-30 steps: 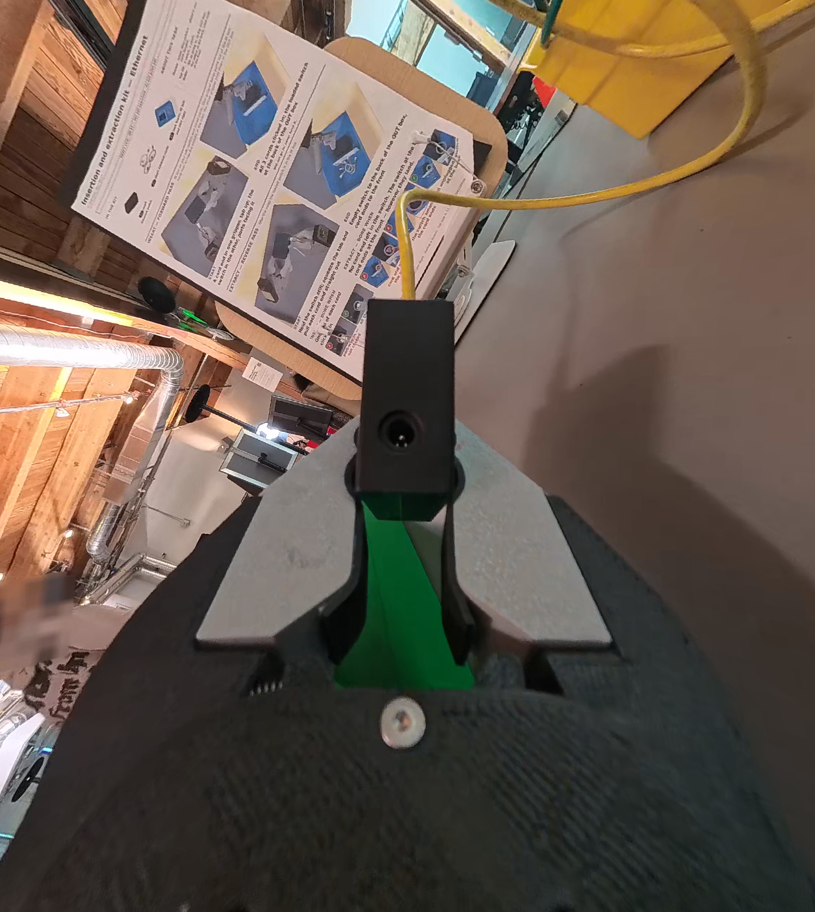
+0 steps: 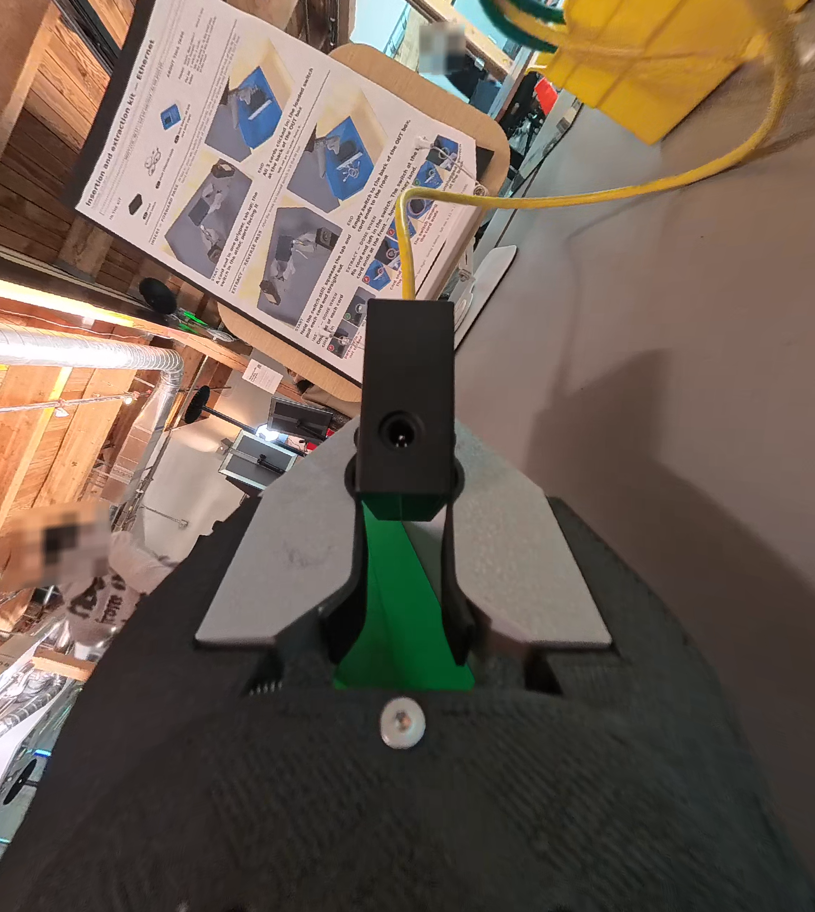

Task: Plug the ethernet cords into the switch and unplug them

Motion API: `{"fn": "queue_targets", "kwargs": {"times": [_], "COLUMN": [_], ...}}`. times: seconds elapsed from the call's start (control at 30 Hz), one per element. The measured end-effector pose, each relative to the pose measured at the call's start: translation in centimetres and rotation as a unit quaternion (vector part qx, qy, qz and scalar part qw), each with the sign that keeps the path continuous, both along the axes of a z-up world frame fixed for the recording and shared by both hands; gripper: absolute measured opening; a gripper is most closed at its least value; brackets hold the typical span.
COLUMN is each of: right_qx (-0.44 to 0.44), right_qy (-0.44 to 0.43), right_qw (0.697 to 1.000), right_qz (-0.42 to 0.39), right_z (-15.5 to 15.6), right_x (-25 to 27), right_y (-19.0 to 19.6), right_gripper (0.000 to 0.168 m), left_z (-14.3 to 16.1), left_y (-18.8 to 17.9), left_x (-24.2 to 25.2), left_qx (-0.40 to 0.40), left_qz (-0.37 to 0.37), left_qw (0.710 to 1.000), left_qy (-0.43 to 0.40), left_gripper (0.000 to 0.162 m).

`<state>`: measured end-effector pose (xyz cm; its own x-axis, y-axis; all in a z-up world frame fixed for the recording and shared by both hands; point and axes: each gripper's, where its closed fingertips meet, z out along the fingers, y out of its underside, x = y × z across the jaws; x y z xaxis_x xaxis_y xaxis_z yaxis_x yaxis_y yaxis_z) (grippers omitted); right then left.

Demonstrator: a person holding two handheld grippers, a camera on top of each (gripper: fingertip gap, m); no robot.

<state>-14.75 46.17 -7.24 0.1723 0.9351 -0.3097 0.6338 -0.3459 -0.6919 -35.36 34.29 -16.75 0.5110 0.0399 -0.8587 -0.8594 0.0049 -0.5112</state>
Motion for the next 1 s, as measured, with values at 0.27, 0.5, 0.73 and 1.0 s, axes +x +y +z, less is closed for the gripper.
{"fn": "queue_targets", "kwargs": {"times": [0.27, 0.5, 0.73, 1.0], "right_qx": [-0.019, 0.174, 0.113, -0.005], "right_qy": [0.196, 0.385, 0.019, -0.135], "right_qw": [0.977, 0.875, 0.965, 0.982], "right_qz": [-0.077, -0.237, -0.235, -0.13], "right_z": [7.8, 19.9, 6.8, -8.4], "right_x": [2.7, 14.3, 20.2, 16.5], "right_y": [2.9, 6.9, 6.0, 0.4], "right_gripper": [0.002, 0.001, 0.001, 0.012], "left_z": [0.0, 0.0, 0.0, -0.2], "left_y": [0.0, 0.1, 0.1, 0.1], "left_x": [-0.1, 0.0, 0.1, 0.1], "left_qx": [0.0, 0.0, 0.001, -0.004], "left_qz": [0.0, -0.001, -0.002, 0.002], "left_qw": [1.0, 1.0, 1.0, 1.0], "left_qy": [-0.002, -0.001, 0.0, 0.009], "left_gripper": [0.026, 0.026, 0.026, 0.026]}}
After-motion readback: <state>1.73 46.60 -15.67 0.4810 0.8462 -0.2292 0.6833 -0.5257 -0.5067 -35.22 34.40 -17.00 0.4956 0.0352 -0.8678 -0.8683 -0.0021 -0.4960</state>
